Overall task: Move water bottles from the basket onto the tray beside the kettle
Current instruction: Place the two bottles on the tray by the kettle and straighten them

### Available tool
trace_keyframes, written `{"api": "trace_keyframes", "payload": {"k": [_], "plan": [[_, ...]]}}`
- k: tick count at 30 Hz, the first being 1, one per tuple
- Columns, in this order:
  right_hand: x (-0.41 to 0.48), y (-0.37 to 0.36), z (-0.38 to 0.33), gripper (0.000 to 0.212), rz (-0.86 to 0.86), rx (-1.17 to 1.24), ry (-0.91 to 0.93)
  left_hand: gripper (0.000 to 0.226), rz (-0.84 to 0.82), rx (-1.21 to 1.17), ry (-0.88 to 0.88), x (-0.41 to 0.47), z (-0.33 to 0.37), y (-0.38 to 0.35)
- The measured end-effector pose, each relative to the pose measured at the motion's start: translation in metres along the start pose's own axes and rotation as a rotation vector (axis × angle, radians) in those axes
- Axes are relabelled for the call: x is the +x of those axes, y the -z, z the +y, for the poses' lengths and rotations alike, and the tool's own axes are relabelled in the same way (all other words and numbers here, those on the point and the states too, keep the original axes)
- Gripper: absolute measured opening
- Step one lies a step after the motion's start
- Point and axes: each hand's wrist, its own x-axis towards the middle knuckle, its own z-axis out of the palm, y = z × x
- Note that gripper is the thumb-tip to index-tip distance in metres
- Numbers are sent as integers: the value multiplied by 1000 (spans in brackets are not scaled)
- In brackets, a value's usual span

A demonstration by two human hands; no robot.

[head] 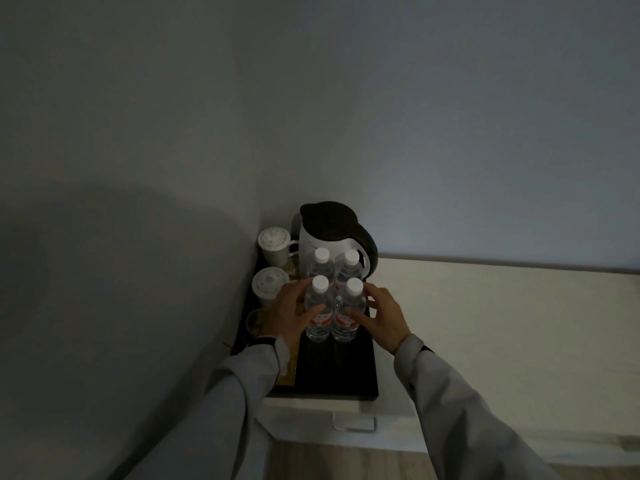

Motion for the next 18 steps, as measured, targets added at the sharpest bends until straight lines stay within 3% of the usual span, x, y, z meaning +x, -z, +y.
{"api": "trace_keyframes", "payload": {"k": [18], "plan": [[3,-1,1,57,-1,-37,-8,48,-11,6,21,5,1,-1]]}}
